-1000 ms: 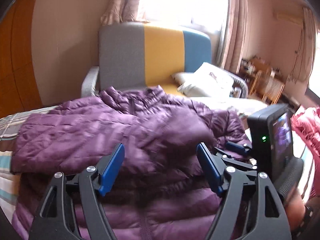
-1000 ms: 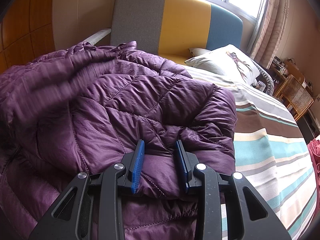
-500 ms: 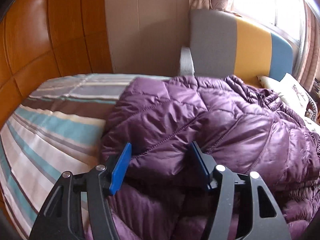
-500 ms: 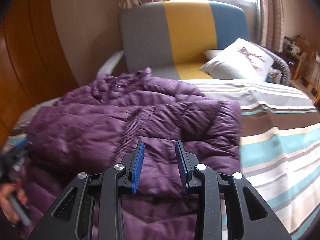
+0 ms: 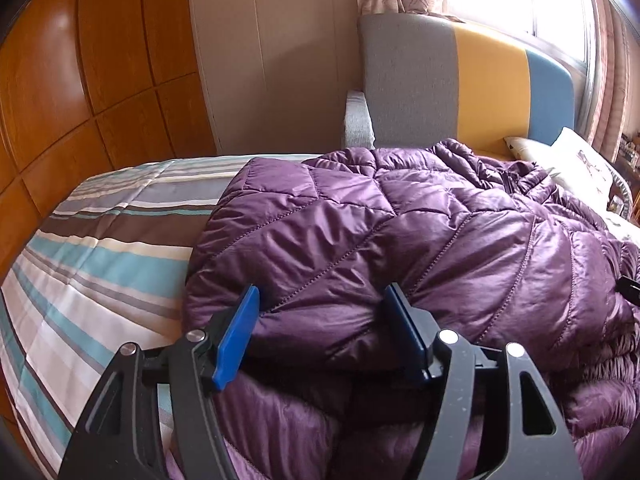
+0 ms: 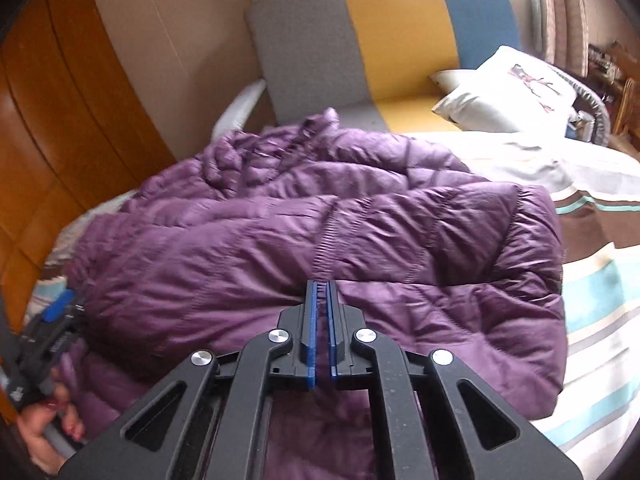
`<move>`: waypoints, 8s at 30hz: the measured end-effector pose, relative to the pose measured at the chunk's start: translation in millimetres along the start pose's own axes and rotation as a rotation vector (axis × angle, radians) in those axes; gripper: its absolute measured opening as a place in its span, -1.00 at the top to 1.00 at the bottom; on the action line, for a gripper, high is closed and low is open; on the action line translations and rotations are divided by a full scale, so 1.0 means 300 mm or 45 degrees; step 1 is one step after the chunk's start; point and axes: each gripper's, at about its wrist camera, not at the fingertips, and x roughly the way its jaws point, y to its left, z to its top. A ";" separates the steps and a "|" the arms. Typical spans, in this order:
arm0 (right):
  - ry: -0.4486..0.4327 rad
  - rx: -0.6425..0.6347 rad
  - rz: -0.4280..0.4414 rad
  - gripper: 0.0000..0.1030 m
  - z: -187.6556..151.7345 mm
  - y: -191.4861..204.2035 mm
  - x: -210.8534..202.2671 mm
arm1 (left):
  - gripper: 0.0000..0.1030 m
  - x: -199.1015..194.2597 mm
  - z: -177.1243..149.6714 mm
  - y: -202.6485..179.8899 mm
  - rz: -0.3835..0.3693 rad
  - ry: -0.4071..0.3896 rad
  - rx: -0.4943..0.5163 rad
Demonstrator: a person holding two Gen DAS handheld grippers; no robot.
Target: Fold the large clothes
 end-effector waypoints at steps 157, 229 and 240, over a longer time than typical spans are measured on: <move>0.004 -0.334 0.093 0.85 -0.595 -0.035 -0.776 | 0.81 -0.730 -0.404 0.418 -0.431 0.023 0.186; -0.156 0.102 -0.104 0.47 0.288 -0.276 -0.098 | -0.69 0.120 0.374 0.161 -0.095 -0.045 -0.077; 0.154 -0.128 -0.118 0.47 0.257 -0.062 0.125 | -0.63 0.153 0.349 -0.128 -0.173 0.084 0.312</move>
